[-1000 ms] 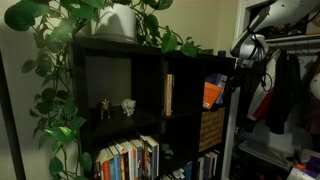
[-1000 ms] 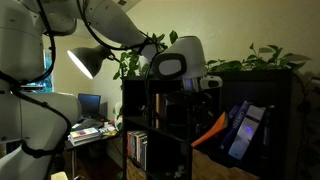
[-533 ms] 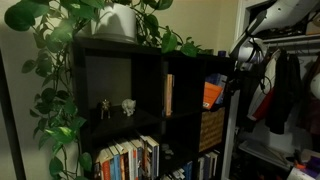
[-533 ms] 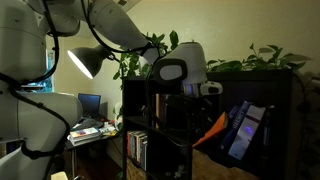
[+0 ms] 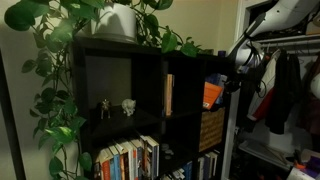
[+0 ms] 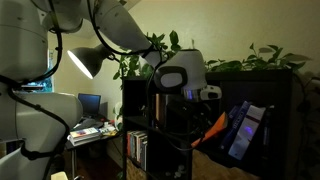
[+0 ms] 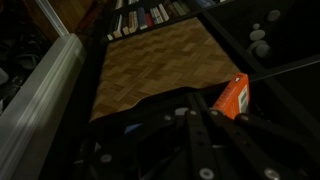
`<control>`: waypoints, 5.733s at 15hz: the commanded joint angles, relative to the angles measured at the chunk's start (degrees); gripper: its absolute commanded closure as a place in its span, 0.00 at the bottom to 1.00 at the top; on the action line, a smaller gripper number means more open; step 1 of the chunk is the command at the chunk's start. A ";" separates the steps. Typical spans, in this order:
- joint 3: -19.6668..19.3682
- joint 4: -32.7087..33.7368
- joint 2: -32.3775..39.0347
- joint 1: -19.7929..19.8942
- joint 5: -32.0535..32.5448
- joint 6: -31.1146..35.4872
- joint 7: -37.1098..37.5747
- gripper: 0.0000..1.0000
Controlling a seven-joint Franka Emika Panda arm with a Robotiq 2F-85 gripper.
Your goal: Pick up the orange book from the upper middle shelf and place it on the upper right shelf
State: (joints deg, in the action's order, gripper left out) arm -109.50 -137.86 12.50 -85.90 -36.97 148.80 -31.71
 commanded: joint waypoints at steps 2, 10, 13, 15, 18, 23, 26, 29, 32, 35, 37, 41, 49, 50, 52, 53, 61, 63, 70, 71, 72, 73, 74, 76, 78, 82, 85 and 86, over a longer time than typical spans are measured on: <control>3.01 1.08 -6.92 2.55 1.52 4.98 -0.38 0.96; 5.66 1.17 -14.14 4.17 5.30 9.59 0.69 0.96; 5.30 1.54 -16.80 3.26 8.06 11.14 1.49 0.96; 16.42 1.52 -19.89 14.40 13.71 12.60 4.41 0.96; 11.30 1.38 -19.84 9.08 15.00 11.94 4.89 0.96; 6.86 1.66 -21.57 5.17 17.44 12.08 5.72 0.96; 3.20 1.86 -22.33 1.77 20.46 12.94 6.82 0.96; -1.45 2.61 -23.88 -2.81 25.03 14.39 9.66 0.96; -6.96 4.16 -26.38 -8.39 30.33 15.96 13.23 0.96; -13.58 6.58 -29.54 -15.12 36.07 17.76 16.91 0.96; -18.17 8.52 -31.63 -19.44 39.71 18.37 19.11 0.96; -24.12 13.10 -36.19 -26.33 43.59 18.62 21.88 0.96; -18.92 20.50 -44.49 -27.28 51.99 18.55 27.36 0.96; -18.73 21.01 -44.80 -27.51 52.38 18.37 27.37 0.96; -19.25 20.95 -43.03 -27.87 53.57 17.03 27.80 0.96; -18.84 20.44 -42.04 -27.34 54.20 16.54 27.50 0.96; -13.83 14.97 -33.14 -20.68 58.39 14.17 27.02 0.60; -11.50 13.55 -31.21 -18.21 59.23 12.21 26.87 0.47; 2.43 9.14 -27.70 -5.37 59.98 3.61 24.52 0.52; 4.65 8.72 -27.38 -3.32 59.83 2.56 24.12 0.48; 7.09 8.47 -27.17 -1.11 59.51 1.34 23.59 0.49; 9.43 8.34 -27.00 1.07 59.23 0.12 23.05 0.55; 10.33 8.24 -25.99 1.99 57.94 -0.39 21.79 0.62; 14.09 8.47 -25.74 5.78 58.04 -2.55 20.88 0.76; 17.74 8.91 -25.83 9.30 58.14 -5.34 20.58 0.89; 25.27 9.06 -27.02 16.53 59.04 -10.98 21.43 0.62; 23.76 9.20 -27.43 14.91 59.17 -9.67 21.72 0.74; 23.98 9.20 -27.43 15.15 59.17 -9.79 21.72 0.68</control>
State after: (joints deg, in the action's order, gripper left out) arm -85.51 -128.67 -14.93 -70.75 22.20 139.01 -9.99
